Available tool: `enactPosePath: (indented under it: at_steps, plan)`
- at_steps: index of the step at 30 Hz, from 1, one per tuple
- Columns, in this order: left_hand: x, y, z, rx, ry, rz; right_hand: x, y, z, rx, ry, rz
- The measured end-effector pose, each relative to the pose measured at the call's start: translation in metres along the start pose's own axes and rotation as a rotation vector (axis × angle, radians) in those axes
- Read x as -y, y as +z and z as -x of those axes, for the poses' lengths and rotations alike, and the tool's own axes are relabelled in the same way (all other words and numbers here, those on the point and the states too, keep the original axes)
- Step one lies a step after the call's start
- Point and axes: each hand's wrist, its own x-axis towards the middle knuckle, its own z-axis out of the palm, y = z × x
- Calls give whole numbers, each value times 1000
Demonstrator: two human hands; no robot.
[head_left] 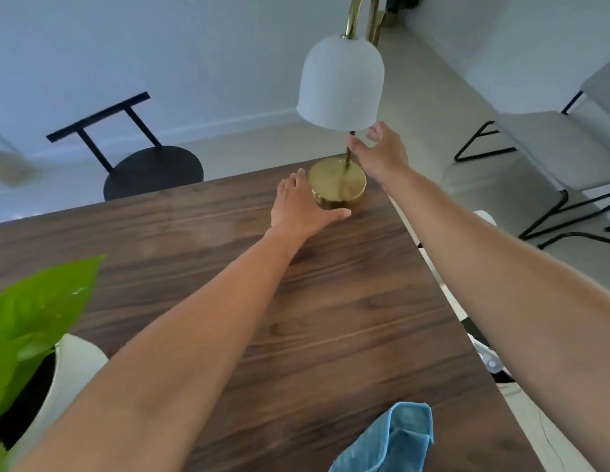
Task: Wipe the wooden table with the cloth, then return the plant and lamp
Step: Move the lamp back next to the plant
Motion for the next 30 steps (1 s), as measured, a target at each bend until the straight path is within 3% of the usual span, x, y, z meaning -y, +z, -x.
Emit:
enactPosePath:
  at_steps: [16,30]
  plan:
    - [-17,30,-37,-94,28,25,-4,14,-31,-78,-143,-66]
    - [-15,3,59,-242,-70,89,16,0,41,27,-306,-89]
